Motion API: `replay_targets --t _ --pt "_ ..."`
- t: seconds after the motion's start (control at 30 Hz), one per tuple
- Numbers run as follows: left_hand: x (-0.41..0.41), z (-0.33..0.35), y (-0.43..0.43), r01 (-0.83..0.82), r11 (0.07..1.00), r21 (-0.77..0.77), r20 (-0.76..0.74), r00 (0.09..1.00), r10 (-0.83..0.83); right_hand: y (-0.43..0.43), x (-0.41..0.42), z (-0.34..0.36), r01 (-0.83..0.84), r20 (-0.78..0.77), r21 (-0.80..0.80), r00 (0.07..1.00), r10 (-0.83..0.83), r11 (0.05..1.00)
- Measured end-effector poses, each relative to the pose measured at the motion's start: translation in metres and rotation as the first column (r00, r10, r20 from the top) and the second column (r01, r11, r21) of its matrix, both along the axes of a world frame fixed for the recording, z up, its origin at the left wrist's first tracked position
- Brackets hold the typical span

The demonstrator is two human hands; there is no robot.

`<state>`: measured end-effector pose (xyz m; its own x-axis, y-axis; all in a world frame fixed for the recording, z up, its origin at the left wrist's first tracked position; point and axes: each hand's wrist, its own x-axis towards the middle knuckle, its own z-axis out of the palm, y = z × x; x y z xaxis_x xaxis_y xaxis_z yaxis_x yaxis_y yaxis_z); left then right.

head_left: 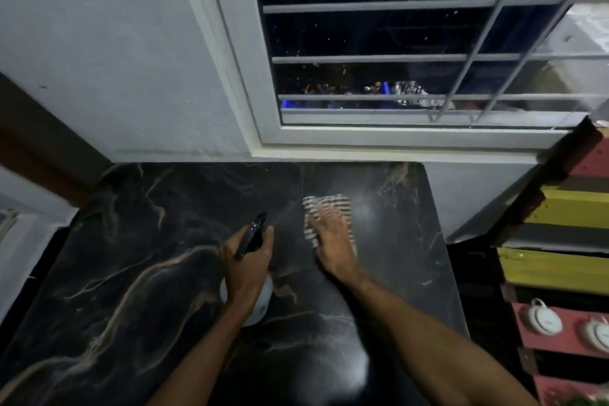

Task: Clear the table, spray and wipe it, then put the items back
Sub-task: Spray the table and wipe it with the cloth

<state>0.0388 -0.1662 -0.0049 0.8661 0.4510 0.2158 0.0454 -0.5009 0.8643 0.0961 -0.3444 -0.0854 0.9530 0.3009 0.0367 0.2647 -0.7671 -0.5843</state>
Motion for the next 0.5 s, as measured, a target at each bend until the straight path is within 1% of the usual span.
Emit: replay_targets --t 0.07,0.1,0.13,0.23,0.33,0.37,0.4,0.43,0.5 --pt "0.019 0.002 0.0 0.035 0.998 0.048 0.029 0.999 -0.037 0.024 0.0 -0.005 -0.248 0.022 -0.015 0.968 0.249 0.969" --pt "0.027 0.003 0.002 0.056 0.997 0.06 0.042 0.997 -0.058 0.035 0.01 -0.007 -0.308 0.013 -0.041 0.951 0.309 0.951" --pt "0.036 0.002 0.006 0.065 0.996 0.063 0.05 0.996 -0.068 0.046 0.027 -0.009 -0.306 0.009 -0.051 0.952 0.307 0.951" --pt "0.059 -0.003 0.017 0.067 0.996 0.062 0.025 0.997 -0.069 0.074 0.073 -0.011 -0.196 -0.027 -0.048 0.98 0.195 0.979" --pt "0.075 -0.004 0.025 0.07 0.996 0.051 -0.002 0.998 -0.07 0.072 0.093 -0.007 -0.225 0.037 -0.021 0.974 0.225 0.974" --pt "0.081 -0.004 0.027 0.071 0.997 0.036 -0.014 0.997 -0.07 0.056 0.095 -0.007 -0.175 0.067 -0.007 0.982 0.175 0.985" --pt "0.086 -0.005 0.027 0.074 0.997 0.026 -0.022 0.997 -0.073 0.032 0.096 -0.006 -0.069 0.074 -0.004 0.995 0.069 0.998" --pt "0.089 -0.006 0.027 0.082 0.996 0.021 -0.025 0.996 -0.082 0.004 0.098 -0.006 0.074 0.06 -0.008 0.996 -0.073 0.997" --pt "0.095 -0.005 0.023 0.112 0.994 0.003 0.003 0.994 -0.112 -0.057 0.105 -0.006 0.343 0.007 -0.051 0.939 -0.343 0.938"
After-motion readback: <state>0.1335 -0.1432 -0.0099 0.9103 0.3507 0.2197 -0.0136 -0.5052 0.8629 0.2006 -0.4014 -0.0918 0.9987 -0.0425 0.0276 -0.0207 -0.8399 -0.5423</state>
